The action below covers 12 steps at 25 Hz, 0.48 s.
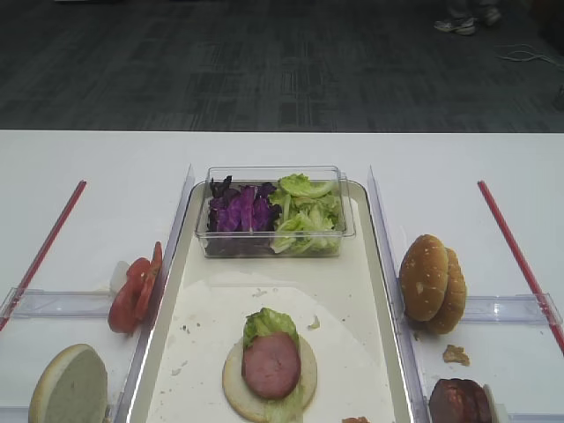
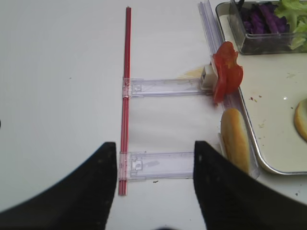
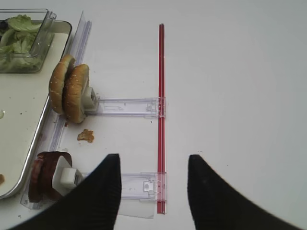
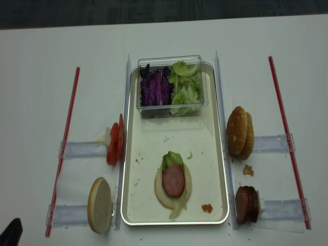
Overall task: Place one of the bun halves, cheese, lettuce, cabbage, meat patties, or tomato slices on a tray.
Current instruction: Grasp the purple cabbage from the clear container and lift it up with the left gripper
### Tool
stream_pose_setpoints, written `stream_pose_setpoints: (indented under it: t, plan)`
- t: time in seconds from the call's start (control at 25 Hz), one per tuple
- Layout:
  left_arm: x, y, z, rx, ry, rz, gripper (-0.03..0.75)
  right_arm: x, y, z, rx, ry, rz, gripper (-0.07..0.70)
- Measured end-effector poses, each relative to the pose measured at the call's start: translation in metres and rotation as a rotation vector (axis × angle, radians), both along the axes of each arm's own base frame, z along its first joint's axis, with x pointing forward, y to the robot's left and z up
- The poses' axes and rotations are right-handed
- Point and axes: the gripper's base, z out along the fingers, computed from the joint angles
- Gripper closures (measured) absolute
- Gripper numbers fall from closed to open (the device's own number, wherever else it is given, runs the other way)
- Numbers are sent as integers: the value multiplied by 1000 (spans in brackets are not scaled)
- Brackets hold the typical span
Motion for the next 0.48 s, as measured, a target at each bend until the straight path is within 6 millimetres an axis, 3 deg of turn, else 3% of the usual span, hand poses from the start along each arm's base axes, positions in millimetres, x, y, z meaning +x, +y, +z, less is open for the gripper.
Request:
stream_pose_setpoints:
  t: [0.48]
  plan:
    - [0,0,0,0,0,0,368,0,0,0,0,0,0,280]
